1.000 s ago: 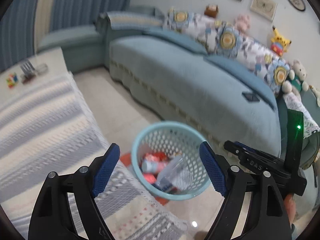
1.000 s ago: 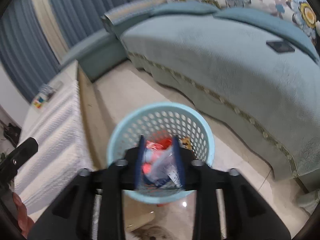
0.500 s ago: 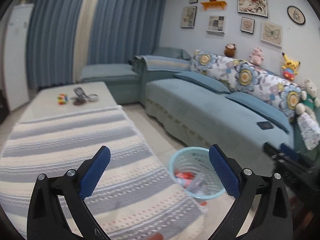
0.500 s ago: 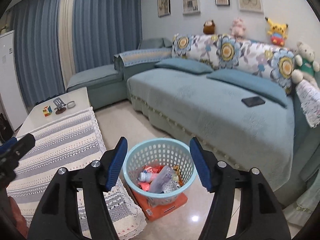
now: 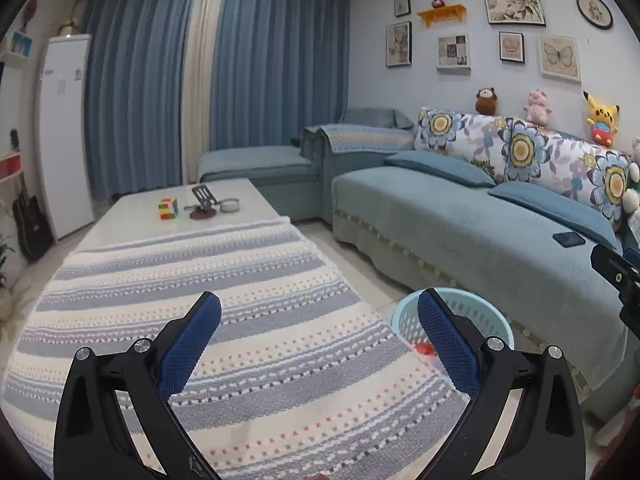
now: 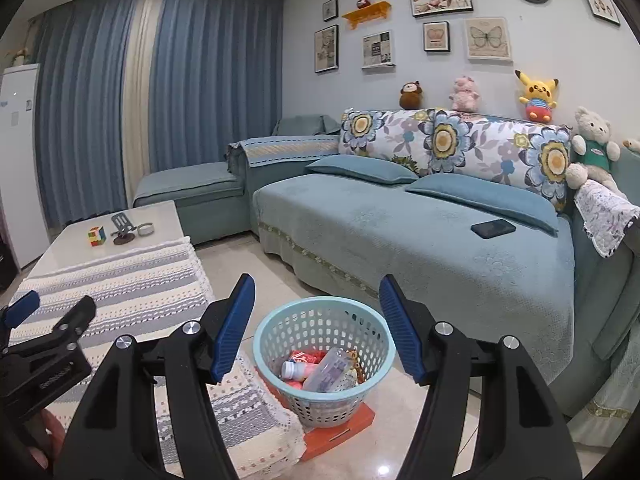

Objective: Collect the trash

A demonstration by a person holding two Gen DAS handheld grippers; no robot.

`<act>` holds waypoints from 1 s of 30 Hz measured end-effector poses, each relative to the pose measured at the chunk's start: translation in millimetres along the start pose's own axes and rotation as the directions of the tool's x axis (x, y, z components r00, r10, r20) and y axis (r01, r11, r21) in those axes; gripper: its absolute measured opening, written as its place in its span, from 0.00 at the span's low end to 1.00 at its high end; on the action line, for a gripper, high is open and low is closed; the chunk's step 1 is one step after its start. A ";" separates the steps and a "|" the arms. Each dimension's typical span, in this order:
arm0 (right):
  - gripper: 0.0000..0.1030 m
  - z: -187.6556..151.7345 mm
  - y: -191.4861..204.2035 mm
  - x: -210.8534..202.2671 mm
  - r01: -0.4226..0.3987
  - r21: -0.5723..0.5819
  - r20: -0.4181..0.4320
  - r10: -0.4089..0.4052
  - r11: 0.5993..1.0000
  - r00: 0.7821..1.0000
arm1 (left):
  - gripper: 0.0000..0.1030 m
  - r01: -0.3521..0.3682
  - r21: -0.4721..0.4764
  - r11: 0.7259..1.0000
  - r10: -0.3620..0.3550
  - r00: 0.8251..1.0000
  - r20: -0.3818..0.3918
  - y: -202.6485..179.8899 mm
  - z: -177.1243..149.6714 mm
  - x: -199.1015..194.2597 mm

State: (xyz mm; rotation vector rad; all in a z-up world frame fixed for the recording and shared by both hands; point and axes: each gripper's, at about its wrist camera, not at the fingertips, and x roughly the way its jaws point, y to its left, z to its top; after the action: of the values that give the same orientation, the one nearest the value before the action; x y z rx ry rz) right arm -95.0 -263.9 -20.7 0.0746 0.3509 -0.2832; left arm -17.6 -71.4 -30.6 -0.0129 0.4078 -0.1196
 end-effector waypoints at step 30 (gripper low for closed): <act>0.62 -7.2 -2.5 10.1 -0.043 0.045 -0.064 0.046 0.998 0.997 | 0.93 -0.020 0.067 0.998 0.018 0.999 0.026 -9.3 7.4 -12.3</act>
State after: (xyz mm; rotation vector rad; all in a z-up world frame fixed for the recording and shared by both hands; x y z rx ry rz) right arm -89.0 -268.1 -31.1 0.1343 0.4071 -0.2444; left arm -26.9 -79.2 -18.6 0.0562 0.3781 -0.1141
